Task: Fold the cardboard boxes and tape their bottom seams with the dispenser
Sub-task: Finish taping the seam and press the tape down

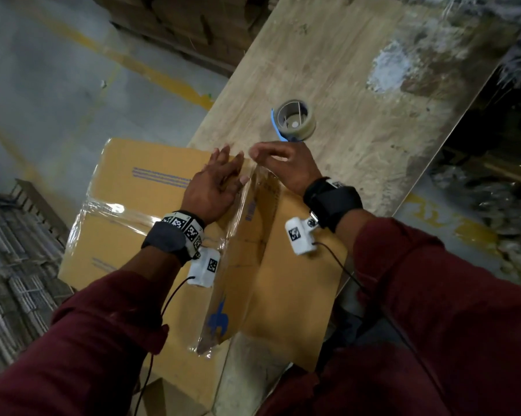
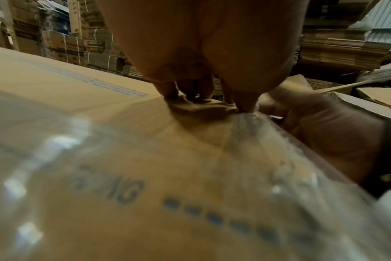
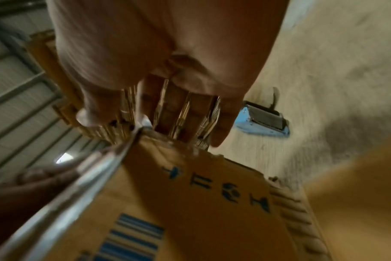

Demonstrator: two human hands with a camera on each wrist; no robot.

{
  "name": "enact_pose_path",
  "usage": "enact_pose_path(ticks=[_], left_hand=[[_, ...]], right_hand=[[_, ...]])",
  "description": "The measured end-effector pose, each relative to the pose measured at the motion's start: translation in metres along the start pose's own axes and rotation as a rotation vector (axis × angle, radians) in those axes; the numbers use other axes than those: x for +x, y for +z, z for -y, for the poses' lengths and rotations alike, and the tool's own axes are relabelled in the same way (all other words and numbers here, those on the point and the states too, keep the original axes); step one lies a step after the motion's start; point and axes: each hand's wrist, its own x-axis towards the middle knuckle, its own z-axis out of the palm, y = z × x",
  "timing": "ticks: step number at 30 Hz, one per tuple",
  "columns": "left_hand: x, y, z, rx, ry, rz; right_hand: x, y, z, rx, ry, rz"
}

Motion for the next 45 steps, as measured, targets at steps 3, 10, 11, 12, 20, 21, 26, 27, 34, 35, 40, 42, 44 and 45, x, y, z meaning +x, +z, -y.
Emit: enact_pose_path(ticks=[3,10,11,12,20,21,26,27,34,35,40,42,44,45], left_hand=[[0.0,0.001,0.002,-0.019,-0.007,-0.006],[0.0,0.002,0.002,-0.007,-0.009,-0.008],[0.0,0.002,0.002,-0.013,-0.011,-0.012],[0.0,0.002,0.002,-0.017,-0.013,-0.016],[-0.001,0.001,0.002,-0.011,-0.019,-0.014],[-0.001,0.001,0.002,-0.008,-0.02,-0.011],[-0.001,0.0,0.001,-0.003,-0.026,-0.006],[-0.001,0.0,0.001,0.001,-0.027,-0.006],[0.0,-0.005,0.001,0.03,-0.003,-0.007],[0.0,-0.005,0.002,0.03,-0.003,-0.007],[-0.001,-0.002,0.002,0.019,-0.01,-0.02],[-0.001,-0.003,0.002,0.024,-0.01,-0.018],[0.0,-0.002,0.004,0.022,0.001,-0.02],[0.0,-0.001,0.005,0.016,0.007,-0.022]], right_hand=[[0.014,0.002,-0.013,-0.02,-0.017,0.106],[0.026,-0.004,-0.032,0.088,-0.019,0.167],[0.027,-0.005,-0.033,0.068,-0.027,0.156],[0.027,-0.006,-0.033,0.037,-0.053,0.147],[0.029,-0.013,-0.031,-0.115,-0.133,0.204],[0.029,-0.015,-0.031,-0.116,-0.118,0.221],[0.031,-0.012,-0.033,-0.083,-0.076,0.206],[0.031,-0.01,-0.033,-0.08,-0.08,0.189],[0.03,-0.012,-0.044,0.023,-0.01,0.204],[0.032,-0.013,-0.045,0.029,0.005,0.209],[0.03,-0.01,-0.044,-0.007,-0.014,0.154],[0.025,-0.011,-0.043,0.001,-0.028,0.153],[0.023,-0.017,-0.043,-0.001,-0.014,0.204],[0.024,-0.02,-0.043,0.013,0.009,0.248]])
